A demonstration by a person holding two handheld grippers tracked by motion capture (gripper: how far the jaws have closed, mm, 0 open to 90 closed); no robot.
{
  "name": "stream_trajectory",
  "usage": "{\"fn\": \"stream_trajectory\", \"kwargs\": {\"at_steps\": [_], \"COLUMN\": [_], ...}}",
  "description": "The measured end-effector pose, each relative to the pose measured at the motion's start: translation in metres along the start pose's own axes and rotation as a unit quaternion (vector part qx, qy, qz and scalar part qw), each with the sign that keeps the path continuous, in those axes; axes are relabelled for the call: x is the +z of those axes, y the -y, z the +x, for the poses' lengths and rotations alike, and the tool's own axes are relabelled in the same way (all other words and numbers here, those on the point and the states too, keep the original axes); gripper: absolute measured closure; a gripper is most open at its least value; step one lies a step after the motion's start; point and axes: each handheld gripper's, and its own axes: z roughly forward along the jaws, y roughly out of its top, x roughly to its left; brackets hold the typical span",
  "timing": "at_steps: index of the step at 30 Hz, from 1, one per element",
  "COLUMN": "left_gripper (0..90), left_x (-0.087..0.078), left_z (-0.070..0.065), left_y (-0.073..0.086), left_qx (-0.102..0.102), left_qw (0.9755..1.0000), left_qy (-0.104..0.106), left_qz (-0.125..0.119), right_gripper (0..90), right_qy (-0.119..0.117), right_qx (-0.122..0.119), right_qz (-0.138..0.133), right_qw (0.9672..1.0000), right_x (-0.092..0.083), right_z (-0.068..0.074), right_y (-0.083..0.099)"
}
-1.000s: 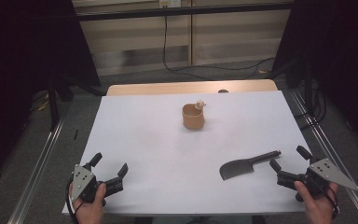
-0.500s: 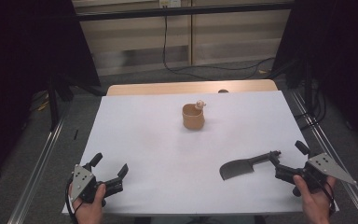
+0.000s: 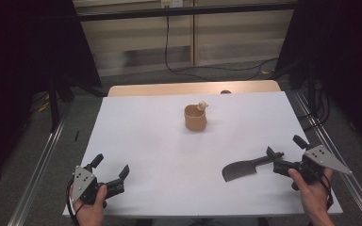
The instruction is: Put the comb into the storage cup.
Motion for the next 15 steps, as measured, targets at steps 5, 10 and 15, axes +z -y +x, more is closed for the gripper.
{"fn": "stream_trajectory", "kwargs": {"at_steps": [5, 10, 15], "left_gripper": [2.4, 2.4, 2.4], "left_x": [0.0, 0.001, 0.001], "left_z": [-0.001, -0.001, -0.001], "left_y": [0.0, 0.0, 0.001], "left_qx": [0.001, 0.002, 0.001], "left_qw": [1.0, 1.0, 1.0], "left_qy": [0.002, 0.0, 0.001], "left_qz": [0.0, 0.002, 0.003], "right_gripper": [0.0, 0.0, 0.0], "right_qy": [-0.002, -0.01, -0.01], "right_qx": [0.002, 0.006, -0.003], "right_qz": [-0.001, -0.002, 0.0], "right_qw": [1.0, 0.9999, 0.9999], "right_x": [0.007, 0.014, 0.024], "right_z": [-0.002, -0.004, -0.007], "right_y": [-0.003, -0.006, -0.01]}}
